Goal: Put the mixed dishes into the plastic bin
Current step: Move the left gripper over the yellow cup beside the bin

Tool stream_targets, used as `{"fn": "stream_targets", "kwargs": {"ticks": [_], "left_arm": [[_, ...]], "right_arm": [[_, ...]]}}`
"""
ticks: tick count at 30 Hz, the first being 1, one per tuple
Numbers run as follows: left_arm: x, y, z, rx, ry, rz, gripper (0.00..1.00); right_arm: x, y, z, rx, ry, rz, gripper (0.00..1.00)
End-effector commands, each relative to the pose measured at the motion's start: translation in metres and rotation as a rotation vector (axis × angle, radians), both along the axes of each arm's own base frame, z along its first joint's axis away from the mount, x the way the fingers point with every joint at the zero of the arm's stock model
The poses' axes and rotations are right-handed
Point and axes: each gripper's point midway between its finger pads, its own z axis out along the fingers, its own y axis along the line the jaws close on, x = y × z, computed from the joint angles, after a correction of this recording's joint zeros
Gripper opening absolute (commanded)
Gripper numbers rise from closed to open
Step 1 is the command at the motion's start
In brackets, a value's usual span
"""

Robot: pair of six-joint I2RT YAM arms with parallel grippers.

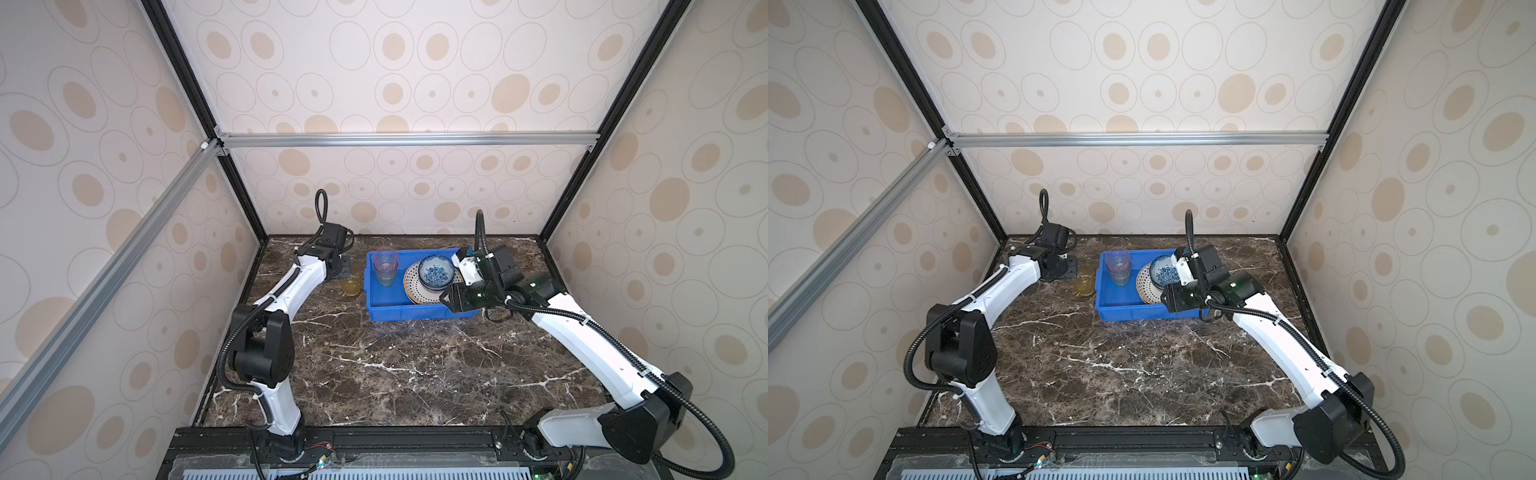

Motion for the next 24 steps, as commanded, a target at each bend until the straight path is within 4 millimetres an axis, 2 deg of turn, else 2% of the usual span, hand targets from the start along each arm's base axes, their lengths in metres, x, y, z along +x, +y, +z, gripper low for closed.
{"fn": "stream_targets", "kwargs": {"ticks": [1, 14, 24], "left_arm": [[0.008, 0.003, -0.006, -0.027, 0.002, 0.012, 0.22], [0.027, 0.005, -0.028, -0.069, 0.033, 0.012, 0.23], [0.029, 0.004, -0.043, -0.074, 0.062, 0.012, 0.23]], "right_arm": [[0.002, 0.005, 0.006, 0.008, -0.005, 0.003, 0.62], [0.005, 0.003, 0.004, -0.007, -0.008, -0.009, 0.62], [0.006, 0.002, 0.000, -0.022, -0.004, -0.011, 0.62]]}}
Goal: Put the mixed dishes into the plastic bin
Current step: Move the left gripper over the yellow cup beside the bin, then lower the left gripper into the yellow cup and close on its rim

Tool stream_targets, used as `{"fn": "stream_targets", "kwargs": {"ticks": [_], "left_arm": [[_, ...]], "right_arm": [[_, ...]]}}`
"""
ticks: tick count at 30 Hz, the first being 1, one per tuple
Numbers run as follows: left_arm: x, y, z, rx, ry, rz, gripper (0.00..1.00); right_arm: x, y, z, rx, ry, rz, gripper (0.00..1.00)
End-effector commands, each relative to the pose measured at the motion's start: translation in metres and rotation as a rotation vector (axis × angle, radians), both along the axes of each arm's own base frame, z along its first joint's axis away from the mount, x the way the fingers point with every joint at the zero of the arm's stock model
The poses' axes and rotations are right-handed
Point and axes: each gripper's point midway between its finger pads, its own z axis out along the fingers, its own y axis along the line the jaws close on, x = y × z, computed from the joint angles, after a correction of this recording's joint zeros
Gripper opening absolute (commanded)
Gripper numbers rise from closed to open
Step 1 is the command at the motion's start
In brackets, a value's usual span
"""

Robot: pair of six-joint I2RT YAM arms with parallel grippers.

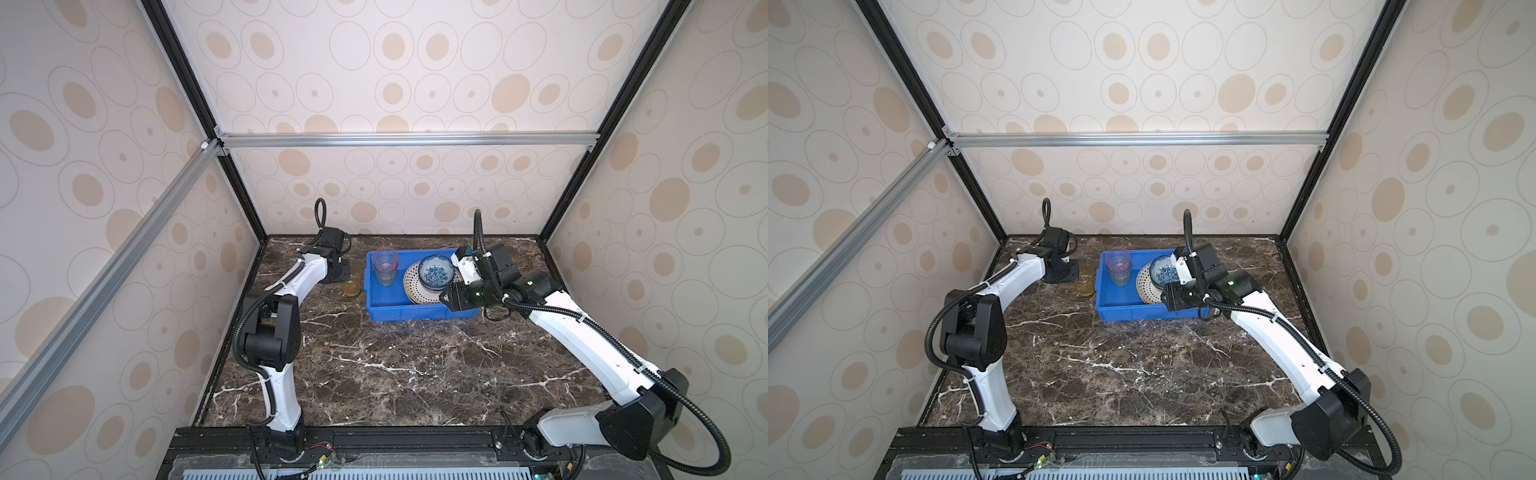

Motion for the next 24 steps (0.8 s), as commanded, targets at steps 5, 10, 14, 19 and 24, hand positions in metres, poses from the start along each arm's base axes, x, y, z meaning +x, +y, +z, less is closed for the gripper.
{"fn": "stream_targets", "kwargs": {"ticks": [5, 10, 14, 19, 24], "left_arm": [[0.011, 0.001, 0.002, -0.015, -0.015, 0.019, 0.22], [0.013, 0.000, -0.002, -0.023, -0.009, 0.024, 0.21], [0.015, -0.002, -0.006, -0.030, -0.001, 0.024, 0.19], [0.016, -0.003, -0.008, -0.036, 0.004, 0.029, 0.15], [0.015, -0.001, -0.008, -0.031, 0.008, 0.033, 0.11]], "right_arm": [[0.002, 0.003, 0.001, -0.012, -0.004, 0.005, 0.62], [0.001, 0.001, 0.001, -0.022, -0.009, 0.004, 0.62], [0.001, -0.002, 0.000, -0.032, -0.011, 0.000, 0.62], [0.001, -0.003, -0.002, -0.041, -0.011, -0.001, 0.62], [0.001, -0.003, -0.001, -0.042, -0.015, -0.001, 0.62]]}}
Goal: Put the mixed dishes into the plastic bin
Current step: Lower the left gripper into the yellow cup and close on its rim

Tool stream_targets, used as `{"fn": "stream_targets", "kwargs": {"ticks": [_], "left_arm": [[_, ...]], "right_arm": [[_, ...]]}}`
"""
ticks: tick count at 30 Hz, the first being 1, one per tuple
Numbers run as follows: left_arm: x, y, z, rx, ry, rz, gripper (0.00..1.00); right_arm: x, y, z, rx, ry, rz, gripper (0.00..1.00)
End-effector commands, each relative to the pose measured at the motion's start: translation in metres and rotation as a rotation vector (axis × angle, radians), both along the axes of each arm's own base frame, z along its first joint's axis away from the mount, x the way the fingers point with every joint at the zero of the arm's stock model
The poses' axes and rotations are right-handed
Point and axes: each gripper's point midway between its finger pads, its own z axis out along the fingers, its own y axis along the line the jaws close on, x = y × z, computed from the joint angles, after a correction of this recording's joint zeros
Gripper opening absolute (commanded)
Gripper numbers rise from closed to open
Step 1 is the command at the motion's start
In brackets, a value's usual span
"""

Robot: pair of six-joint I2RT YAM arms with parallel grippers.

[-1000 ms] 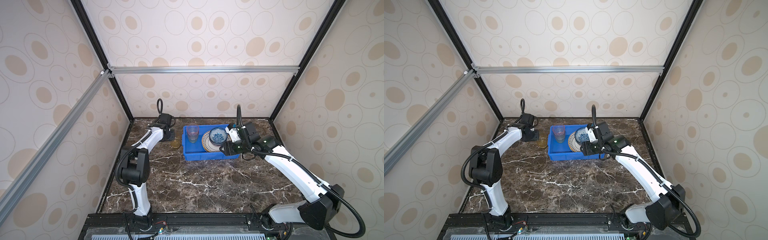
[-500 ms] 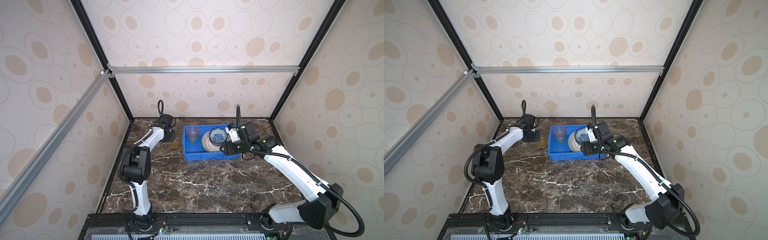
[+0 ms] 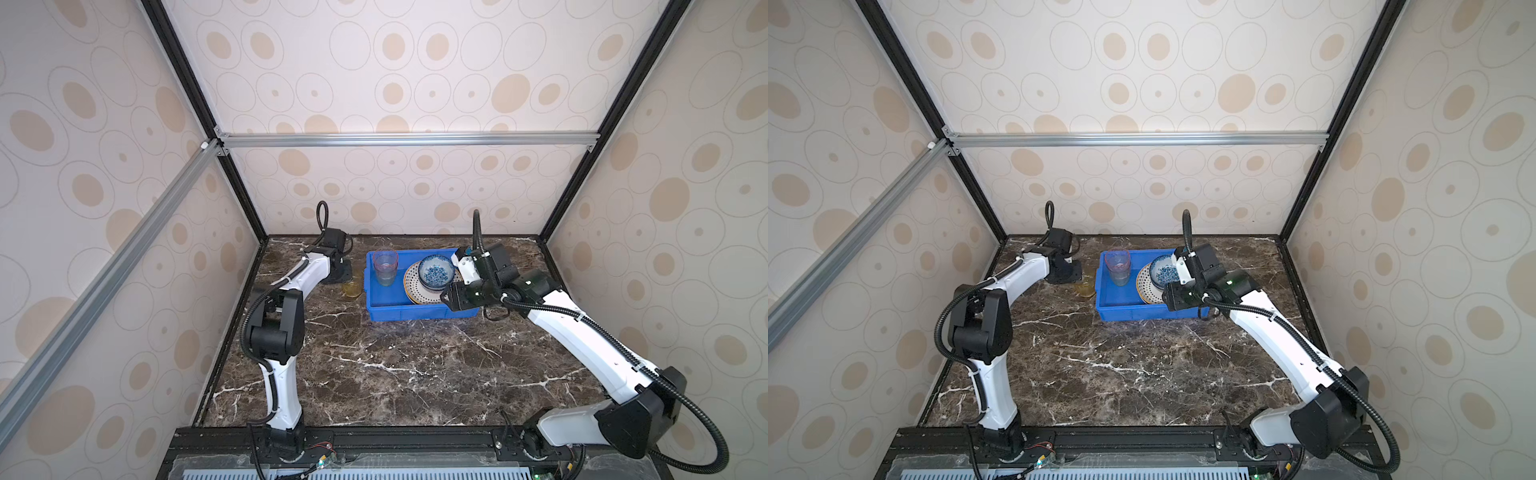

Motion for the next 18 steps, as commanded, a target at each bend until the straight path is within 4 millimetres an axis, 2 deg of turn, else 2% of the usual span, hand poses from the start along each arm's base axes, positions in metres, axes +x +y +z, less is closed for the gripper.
{"fn": "stream_targets", "kwargs": {"ticks": [1, 11, 18], "left_arm": [[0.006, 0.003, 0.010, -0.004, -0.016, 0.015, 0.10], [0.002, 0.004, 0.016, -0.003, -0.019, 0.015, 0.00], [-0.002, 0.007, 0.031, 0.007, -0.050, 0.019, 0.00]], "right_arm": [[-0.002, 0.000, 0.002, -0.016, -0.007, 0.010, 0.62], [-0.007, -0.004, 0.006, -0.015, -0.020, 0.004, 0.62], [-0.012, -0.010, 0.013, -0.012, -0.038, -0.011, 0.62]]}}
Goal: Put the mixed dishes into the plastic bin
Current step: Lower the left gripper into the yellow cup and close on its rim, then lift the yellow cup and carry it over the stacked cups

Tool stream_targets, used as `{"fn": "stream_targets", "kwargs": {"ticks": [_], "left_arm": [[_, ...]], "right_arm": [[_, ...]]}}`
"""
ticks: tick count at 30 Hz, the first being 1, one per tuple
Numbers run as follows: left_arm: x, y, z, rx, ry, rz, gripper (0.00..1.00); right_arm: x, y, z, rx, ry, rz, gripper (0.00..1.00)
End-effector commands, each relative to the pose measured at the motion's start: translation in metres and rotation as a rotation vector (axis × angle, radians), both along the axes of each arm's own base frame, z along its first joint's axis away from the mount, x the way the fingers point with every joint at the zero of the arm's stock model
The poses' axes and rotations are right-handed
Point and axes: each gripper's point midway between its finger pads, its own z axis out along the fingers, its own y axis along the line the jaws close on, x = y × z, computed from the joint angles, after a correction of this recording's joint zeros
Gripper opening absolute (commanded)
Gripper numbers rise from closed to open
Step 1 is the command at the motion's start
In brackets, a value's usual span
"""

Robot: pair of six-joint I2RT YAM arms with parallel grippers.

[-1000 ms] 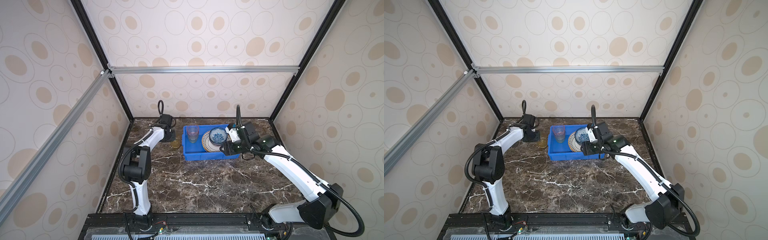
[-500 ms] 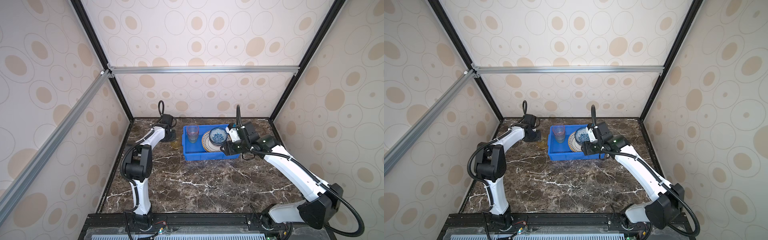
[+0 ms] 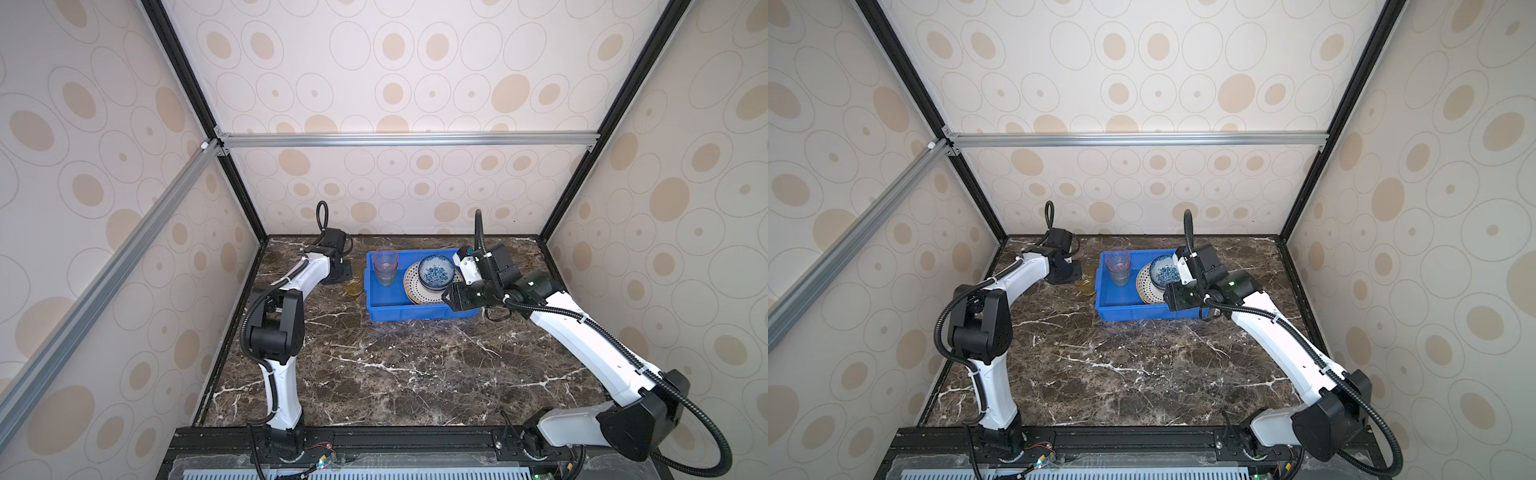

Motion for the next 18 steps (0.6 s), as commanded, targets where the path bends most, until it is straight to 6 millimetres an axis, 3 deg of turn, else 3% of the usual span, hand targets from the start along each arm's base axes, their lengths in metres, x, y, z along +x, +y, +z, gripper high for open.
{"fn": "stream_targets", "kwargs": {"ticks": [1, 9, 18], "left_arm": [[-0.001, 0.006, 0.030, 0.004, -0.053, 0.014, 0.00], [-0.011, 0.009, 0.046, 0.006, -0.081, 0.014, 0.00], [-0.018, 0.009, 0.078, 0.012, -0.127, -0.005, 0.00]], "right_arm": [[-0.010, -0.006, 0.005, -0.010, -0.014, -0.001, 0.62], [-0.014, -0.008, 0.010, 0.008, -0.021, -0.010, 0.62], [-0.013, -0.009, 0.010, 0.016, -0.039, -0.021, 0.62]]}}
